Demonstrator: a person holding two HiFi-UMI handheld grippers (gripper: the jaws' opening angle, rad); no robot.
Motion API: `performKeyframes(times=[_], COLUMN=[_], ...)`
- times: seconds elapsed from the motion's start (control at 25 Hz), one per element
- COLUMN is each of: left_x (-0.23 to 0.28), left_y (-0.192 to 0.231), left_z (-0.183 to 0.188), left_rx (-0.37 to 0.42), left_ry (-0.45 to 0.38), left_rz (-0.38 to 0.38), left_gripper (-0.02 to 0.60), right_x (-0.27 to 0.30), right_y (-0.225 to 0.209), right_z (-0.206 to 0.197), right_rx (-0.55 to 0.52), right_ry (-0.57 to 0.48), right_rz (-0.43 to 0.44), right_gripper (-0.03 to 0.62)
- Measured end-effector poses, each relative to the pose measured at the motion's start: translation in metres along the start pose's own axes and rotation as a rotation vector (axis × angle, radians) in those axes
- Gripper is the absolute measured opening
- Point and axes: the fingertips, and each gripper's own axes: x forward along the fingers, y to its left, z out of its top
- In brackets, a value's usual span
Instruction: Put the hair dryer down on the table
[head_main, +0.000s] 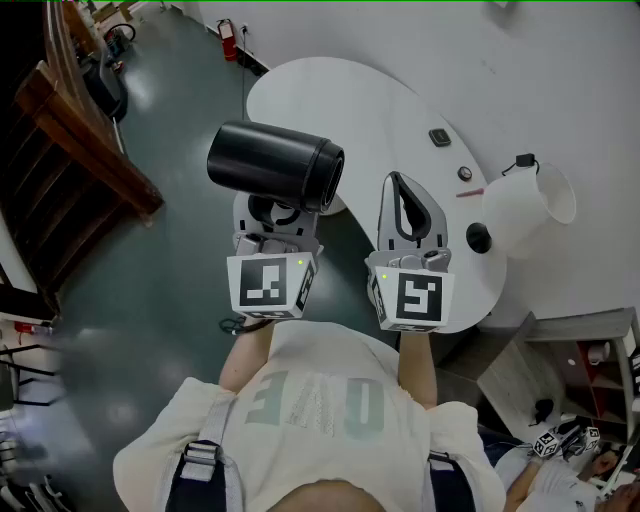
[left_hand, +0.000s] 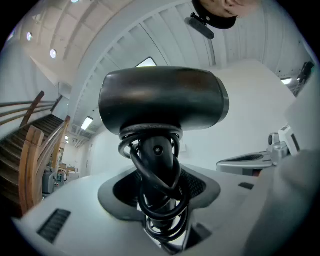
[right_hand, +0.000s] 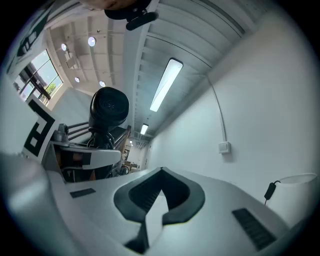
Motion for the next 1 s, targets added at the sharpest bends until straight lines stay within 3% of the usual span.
performKeyframes(times=[0.2,0.36,0.6,0.8,1.0], left_x=[0.000,0.001,-0.001,-0.011,-0.010], left_y=[0.009,0.021,0.040,0.061,0.083], left_z=[0.000,0.002,-0.001,-0.003,-0.002], left_rx=[-0.015,-0.028,-0.036,-0.042,-0.069], left_ry=[-0.001,-0.016,-0.012,-0.012,-0.037], left_rz=[-0.012,-0.003,-0.003,-0.016,0.002], left_gripper=[0.216,0.216,0.216,0.216,0.216], right_x=[0.004,0.009,0.019,0.029,0.041], right_y=[0.007,0.014,0.032,0.054,0.071], right_z=[0.010,0.004,0.006,-0.004,-0.007], right_rx=[-0.024,-0.041,0.043,-0.008,0.020], right_ry=[-0.032,0.002,-0.040,-0.002,0.003], right_rz=[-0.005,0.006,0.053,0.034,0.068], right_gripper=[0.005,0.005,0.005,0.005,0.005])
